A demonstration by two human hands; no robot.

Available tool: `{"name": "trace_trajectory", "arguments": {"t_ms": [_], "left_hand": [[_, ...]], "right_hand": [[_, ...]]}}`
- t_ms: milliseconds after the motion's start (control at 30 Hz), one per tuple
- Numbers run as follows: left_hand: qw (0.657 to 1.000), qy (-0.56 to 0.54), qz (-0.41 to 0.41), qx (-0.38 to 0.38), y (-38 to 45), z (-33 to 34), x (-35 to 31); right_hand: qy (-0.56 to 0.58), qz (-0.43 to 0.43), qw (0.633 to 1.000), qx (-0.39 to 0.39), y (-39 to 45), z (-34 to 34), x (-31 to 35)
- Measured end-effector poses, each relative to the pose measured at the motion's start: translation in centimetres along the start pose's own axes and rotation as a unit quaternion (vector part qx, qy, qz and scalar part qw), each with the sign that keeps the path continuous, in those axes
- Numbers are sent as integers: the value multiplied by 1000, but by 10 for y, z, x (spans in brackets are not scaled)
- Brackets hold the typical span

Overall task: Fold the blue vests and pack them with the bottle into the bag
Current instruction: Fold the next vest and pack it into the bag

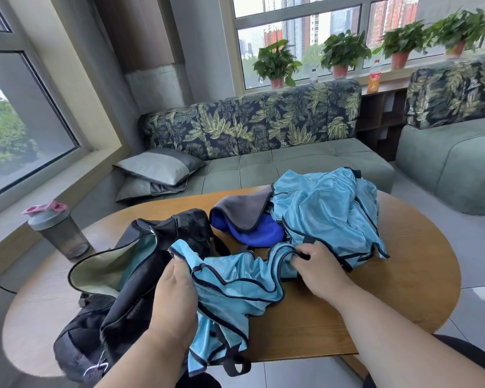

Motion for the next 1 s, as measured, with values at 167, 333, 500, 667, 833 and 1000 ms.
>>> {"name": "trace_trajectory", "arguments": {"t_ms": [167,333,500,667,833,1000], "left_hand": [[998,-61,-8,-11,1,-4,1],[996,-85,-15,16,-7,5,-7],[995,-94,-16,36,-17,13,-16],[990,-139,-32,13,-25,10,-24],[985,-168,-28,6,-36,11,-34],[984,-175,-24,-2,-46,9,-46]], "right_hand": [[149,57,981,-114,-7,-31,-9],[185,14,973,-136,-18,-49,10],[247,-4,962,-113,-30,-54,36],[264,-32,959,-100,-52,-71,73],[330,-24,942,-53,-75,-89,102],[384,-12,921,-61,-95,-104,119]]}}
Point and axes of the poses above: each hand's wrist, its own y-axis towards the middle knuckle, its own z-axis out of the palm, x = y × z, the point moved 8 cm from there along y, towards the middle knuckle, and after that the axes turned 2 degrees about -x, right-handed, at the moved point
